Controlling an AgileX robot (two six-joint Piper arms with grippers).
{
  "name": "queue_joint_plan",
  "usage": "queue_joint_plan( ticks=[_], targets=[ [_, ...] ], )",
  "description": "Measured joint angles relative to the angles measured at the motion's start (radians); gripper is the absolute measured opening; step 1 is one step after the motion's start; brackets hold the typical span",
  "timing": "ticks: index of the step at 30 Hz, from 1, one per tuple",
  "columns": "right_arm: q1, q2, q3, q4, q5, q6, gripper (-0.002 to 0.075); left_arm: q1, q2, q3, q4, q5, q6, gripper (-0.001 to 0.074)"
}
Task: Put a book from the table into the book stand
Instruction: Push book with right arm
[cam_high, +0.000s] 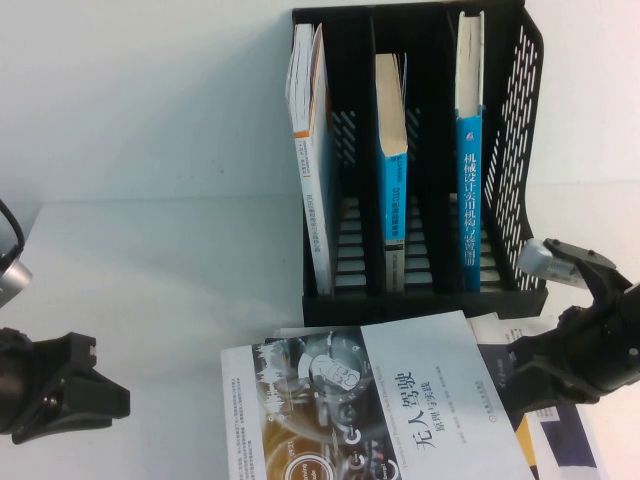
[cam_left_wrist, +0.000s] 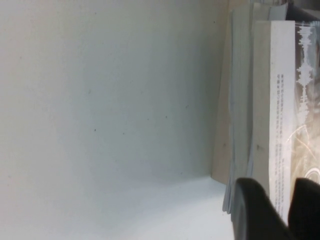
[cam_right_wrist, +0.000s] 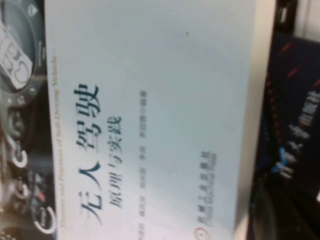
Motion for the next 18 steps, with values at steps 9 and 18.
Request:
queue_joint_plan(
  ticks=[9, 18],
  targets=[
    [0.058, 0.034, 0.000, 0.108, 0.009, -0.073, -0.0003, 0.000, 0.000, 0.000, 0.024, -0.008, -0.019, 0.0153],
    [0.077, 0.036, 0.000, 0.123, -0.001, -0.077, -0.0003, 0.002, 0.011, 0.000, 0.074, -0.014, -0.091, 0.0237]
  ],
)
